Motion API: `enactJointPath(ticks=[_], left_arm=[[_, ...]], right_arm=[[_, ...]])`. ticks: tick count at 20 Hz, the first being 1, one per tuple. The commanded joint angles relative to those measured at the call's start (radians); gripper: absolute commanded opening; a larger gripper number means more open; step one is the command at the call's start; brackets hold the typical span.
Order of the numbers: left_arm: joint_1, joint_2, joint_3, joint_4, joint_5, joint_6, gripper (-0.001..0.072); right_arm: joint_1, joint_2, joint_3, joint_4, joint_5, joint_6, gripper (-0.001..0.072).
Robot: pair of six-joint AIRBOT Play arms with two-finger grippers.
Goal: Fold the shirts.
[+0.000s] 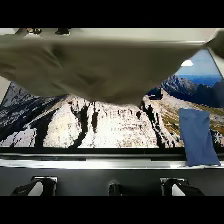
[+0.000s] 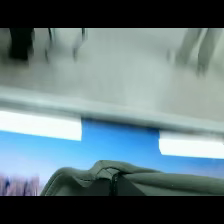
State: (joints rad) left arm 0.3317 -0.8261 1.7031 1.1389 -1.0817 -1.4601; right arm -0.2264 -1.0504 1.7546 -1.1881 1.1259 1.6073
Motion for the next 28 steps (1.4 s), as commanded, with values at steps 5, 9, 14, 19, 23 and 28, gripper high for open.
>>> enactJointPath(ticks=[5,9,14,19,23,28], left_arm=[[0.004,0.066,0.343,-0.069,0.028,-0.058,0.0023],[0.004,0.068,0.405,-0.026,0.024,-0.058,0.0022],[0.003,-0.039,0.392,0.024,-0.155,-0.058,0.0023],[-0.035,-0.266,0.014,0.018,-0.296,0.007,0.0023],[-0.111,-0.498,-0.327,0.020,-0.106,0.045,0.0022],[-0.182,-0.790,-0.260,-0.048,0.135,0.013,0.0023]], right_arm=[[-0.001,0.310,0.109,-0.216,-0.088,0.083,0.0037],[-0.001,0.313,0.207,-0.261,-0.053,0.084,0.0037],[-0.001,0.193,0.216,-0.290,0.132,0.087,0.0037],[0.001,-0.242,0.212,-0.211,0.482,-0.029,0.0036],[0.001,-0.621,0.199,-0.193,0.447,0.044,0.0036],[0.001,-0.864,0.199,0.006,0.108,0.102,0.0037]])
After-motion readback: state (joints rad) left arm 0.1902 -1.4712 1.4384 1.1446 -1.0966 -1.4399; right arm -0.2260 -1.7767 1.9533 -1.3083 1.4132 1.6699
